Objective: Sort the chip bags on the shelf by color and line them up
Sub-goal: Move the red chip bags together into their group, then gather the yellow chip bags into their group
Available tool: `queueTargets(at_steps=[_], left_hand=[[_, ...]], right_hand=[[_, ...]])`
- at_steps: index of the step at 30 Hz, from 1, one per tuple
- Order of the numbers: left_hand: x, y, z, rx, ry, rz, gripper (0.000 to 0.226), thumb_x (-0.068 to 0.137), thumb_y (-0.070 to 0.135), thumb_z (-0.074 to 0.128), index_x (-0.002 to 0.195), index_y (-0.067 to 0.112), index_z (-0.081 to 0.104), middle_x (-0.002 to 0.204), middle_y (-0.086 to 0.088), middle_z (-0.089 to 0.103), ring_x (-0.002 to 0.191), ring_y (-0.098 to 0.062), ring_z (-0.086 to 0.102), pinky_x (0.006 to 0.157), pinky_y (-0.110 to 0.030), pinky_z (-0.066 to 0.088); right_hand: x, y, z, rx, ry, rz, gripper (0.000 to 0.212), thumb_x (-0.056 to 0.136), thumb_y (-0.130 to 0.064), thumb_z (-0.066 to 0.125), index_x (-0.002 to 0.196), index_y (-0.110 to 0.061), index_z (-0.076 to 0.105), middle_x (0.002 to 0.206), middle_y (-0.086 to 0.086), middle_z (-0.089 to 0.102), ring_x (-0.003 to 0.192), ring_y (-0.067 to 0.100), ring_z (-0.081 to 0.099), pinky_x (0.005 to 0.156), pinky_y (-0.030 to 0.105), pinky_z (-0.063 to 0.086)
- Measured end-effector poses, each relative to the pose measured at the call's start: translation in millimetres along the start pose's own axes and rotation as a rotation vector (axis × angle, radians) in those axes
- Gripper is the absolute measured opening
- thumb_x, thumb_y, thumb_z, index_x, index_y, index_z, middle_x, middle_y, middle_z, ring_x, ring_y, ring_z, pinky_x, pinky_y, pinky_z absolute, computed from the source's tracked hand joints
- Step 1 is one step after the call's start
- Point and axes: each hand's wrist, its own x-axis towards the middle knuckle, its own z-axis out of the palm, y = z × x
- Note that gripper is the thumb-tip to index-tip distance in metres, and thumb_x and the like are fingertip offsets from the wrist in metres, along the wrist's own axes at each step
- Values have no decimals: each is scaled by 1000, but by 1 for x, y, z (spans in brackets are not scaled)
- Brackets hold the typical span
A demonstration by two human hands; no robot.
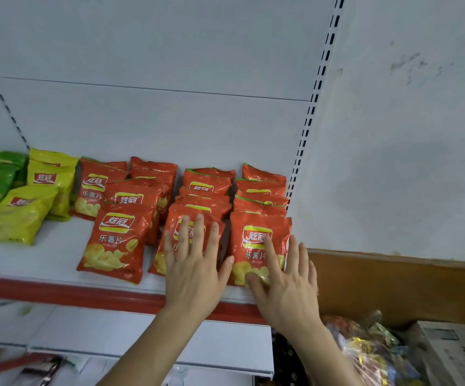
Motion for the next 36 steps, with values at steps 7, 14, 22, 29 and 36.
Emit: queueTargets(at_steps=[7,14,22,29,36], left_hand=[[-6,-9,-6,13,-3,-7,76,103,65,34,162,18,36,172,-15,26,161,-38,10,124,-68,15],[-21,-55,-28,-32,69,-38,75,103,66,31,164,21,32,172,-13,25,161,-37,10,125,-67,17],[-68,-182,-58,-8,121,-95,75,102,62,36,163,18,37,170,-16,29,160,-40,16,124,-69,15],[-116,-292,-68,34,100,-182,74,101,60,42,160,15,43,168,-18,33,158,-42,22,123,-69,17],[-114,-368,-63,33,134,-250,73,100,59,44,158,14,45,167,-19,34,158,-42,22,123,-69,18]], right_hand=[[-4,-4,-14,41,61,-26,93,95,-86,31,167,-43,-7,177,15,-10,163,40,0,128,60,21],[-5,-53,-30,-28,172,-159,80,102,-73,36,167,-28,26,177,10,6,164,33,-3,129,59,22],[-35,-187,-8,-40,176,-263,73,105,-71,35,165,-30,31,177,8,15,164,32,-1,129,58,20],[-58,-295,27,16,146,-331,67,104,-63,45,157,-23,47,171,14,29,163,37,10,126,61,27],[-25,-378,52,60,195,-396,69,104,-62,47,156,-17,49,167,19,37,161,40,20,125,60,29]])
